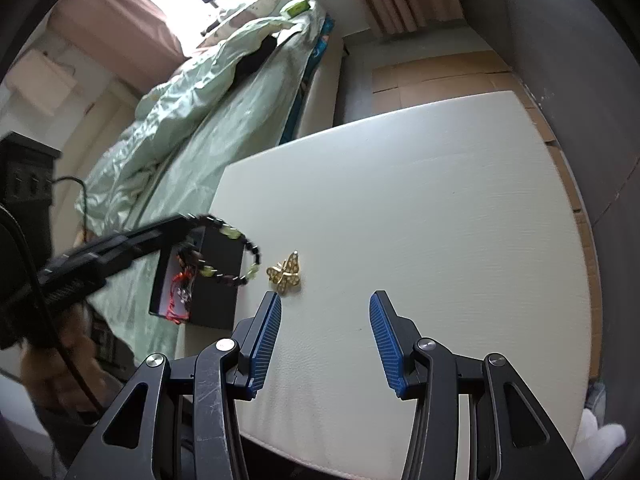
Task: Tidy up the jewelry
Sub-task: 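Lift the beaded bracelet with the left tool and release it into the black box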
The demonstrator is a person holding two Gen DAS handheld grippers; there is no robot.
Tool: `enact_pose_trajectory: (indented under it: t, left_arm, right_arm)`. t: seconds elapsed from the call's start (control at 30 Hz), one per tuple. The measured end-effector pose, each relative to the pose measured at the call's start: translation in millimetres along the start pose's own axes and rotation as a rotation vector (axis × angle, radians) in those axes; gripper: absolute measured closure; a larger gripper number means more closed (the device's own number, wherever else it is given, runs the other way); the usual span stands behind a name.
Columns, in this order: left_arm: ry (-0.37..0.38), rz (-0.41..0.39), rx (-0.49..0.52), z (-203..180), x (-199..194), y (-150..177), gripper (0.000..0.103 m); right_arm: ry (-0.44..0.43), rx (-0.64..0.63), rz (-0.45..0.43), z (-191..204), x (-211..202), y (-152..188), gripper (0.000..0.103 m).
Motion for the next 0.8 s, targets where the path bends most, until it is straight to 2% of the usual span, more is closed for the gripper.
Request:
enact_pose_trajectory:
  t: [0.3,0.37,0.4,0.8]
  left_arm:
    - [-0.002,-0.070,-0.097,37,-32,5,0.095]
    - [0.001,-0.081,-0.110,43,-38,5,0.095]
    - [0.001,-0.087,-0.116,47,-41,6,0.095]
    - [-0.012,-0.101,-0.182,88,-56,17,0.095]
  right_arm:
    - [0.052,-0.100,0.062,29,35,1,0.055]
    - [0.087,-0.141,0.076,38,46,2,0.036]
    - [0.096,-0.154,0.076,42,50,2,0.035]
    - [0.181,-0.294,0.116,65,95,0,0.035]
Point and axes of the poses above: each gripper's, at about its wrist camera, not at the fingertips, and x roughly the way its jaws point, z to its left, y to its underside, the point moved 3 cm from there along x, roughly the way its jaws point, and after that the axes turned 7 degrees about -y, right-handed, at the moved point
